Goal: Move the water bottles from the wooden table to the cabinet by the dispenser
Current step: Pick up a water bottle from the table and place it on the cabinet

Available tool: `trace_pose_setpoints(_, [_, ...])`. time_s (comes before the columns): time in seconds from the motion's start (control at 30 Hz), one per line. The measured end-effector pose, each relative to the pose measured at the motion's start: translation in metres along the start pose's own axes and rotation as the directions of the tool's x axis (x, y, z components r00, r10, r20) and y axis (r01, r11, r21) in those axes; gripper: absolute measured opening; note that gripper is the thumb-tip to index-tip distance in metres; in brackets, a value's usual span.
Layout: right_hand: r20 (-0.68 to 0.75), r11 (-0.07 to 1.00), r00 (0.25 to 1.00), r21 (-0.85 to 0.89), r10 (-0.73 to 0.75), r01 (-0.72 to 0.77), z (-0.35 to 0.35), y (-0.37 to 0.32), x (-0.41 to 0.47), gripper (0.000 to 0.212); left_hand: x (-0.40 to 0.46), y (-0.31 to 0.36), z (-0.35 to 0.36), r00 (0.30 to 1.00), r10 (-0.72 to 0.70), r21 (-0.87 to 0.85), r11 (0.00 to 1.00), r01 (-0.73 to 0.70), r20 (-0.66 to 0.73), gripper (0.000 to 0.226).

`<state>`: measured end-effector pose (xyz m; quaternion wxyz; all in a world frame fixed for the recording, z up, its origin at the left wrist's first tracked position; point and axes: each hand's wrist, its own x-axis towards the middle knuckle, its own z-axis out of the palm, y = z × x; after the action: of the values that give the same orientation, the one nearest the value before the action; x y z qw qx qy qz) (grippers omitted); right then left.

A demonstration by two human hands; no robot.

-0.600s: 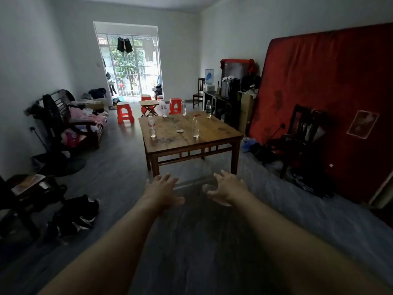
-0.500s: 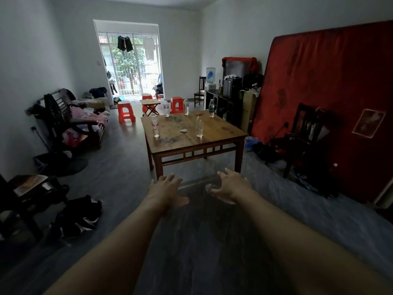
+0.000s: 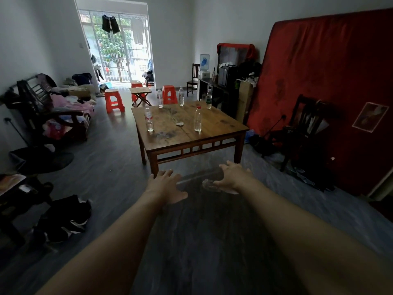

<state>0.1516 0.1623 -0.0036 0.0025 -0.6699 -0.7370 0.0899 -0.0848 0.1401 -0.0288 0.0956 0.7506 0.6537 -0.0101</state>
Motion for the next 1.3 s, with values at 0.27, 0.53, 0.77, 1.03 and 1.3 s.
trace_pose_setpoints(0.27, [0.023, 0.998, 0.999, 0.05, 0.03, -0.031, -0.012, 0.044, 0.106, 0.081, 0.108, 0.019, -0.026, 1.0, -0.001, 0.082, 0.997, 0.0, 0.009, 0.079])
trace_pose_setpoints(0.53, [0.022, 0.988, 0.997, 0.131, 0.075, -0.077, -0.028, 0.089, 0.211, 0.084, 0.219, 0.037, -0.053, 1.0, -0.004, 0.041, 0.999, 0.005, -0.025, 0.08])
trace_pose_setpoints(0.77, [0.071, 0.99, 0.995, 0.12, 0.065, -0.073, -0.025, 0.083, 0.287, 0.08, 0.295, 0.016, -0.061, 0.999, -0.032, 0.065, 0.997, 0.031, 0.026, 0.083])
trace_pose_setpoints(1.03, [0.119, 0.993, 0.992, 0.1, 0.046, -0.058, -0.032, 0.051, 0.398, 0.078, 0.409, -0.039, -0.079, 0.999, -0.027, 0.06, 0.998, 0.024, 0.045, 0.079])
trace_pose_setpoints(1.3, [0.099, 0.983, 0.991, 0.152, 0.092, -0.107, -0.064, 0.008, 0.521, 0.08, 0.521, -0.097, -0.113, 0.996, 0.013, 0.14, 0.99, -0.026, 0.09, 0.071])
